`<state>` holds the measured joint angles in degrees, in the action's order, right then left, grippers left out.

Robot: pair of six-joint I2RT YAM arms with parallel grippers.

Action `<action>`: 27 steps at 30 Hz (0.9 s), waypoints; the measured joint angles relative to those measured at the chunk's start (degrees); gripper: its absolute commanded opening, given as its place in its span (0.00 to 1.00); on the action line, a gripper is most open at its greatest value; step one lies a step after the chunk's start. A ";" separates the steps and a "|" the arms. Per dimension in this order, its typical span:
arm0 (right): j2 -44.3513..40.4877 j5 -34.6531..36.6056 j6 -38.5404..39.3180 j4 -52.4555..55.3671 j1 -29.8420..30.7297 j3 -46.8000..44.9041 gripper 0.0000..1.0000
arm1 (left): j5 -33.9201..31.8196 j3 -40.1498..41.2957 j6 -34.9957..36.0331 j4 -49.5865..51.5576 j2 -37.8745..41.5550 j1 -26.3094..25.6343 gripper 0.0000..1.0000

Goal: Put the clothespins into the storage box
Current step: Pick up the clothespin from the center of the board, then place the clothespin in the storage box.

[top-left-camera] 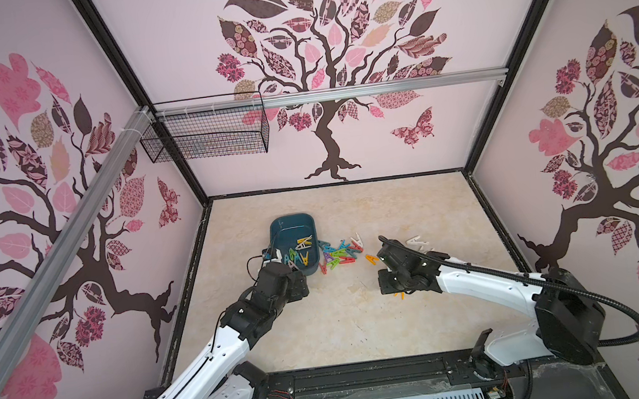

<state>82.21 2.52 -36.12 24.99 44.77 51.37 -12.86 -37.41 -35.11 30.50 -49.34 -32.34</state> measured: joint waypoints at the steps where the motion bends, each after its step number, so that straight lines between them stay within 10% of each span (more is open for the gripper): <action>1: 1.86 -0.55 -0.04 -0.55 0.61 2.25 0.01 | 0.61 0.00 -0.83 0.52 0.66 1.14 0.81; 13: 26.18 -7.13 2.08 -8.61 4.83 32.63 0.01 | 1.44 0.87 -4.57 8.66 12.24 9.09 0.86; 20: 37.46 -8.20 5.03 -6.08 5.51 49.51 0.31 | 2.62 1.05 -5.42 11.08 12.68 9.55 0.85; 27: 33.55 -5.90 6.54 -6.91 5.25 43.06 0.34 | 3.21 1.11 -2.93 10.95 11.02 9.55 0.81</action>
<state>115.77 -3.38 -29.58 18.09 50.02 94.43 -9.65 -36.29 -38.04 41.45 -38.33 -22.79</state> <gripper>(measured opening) 0.333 0.812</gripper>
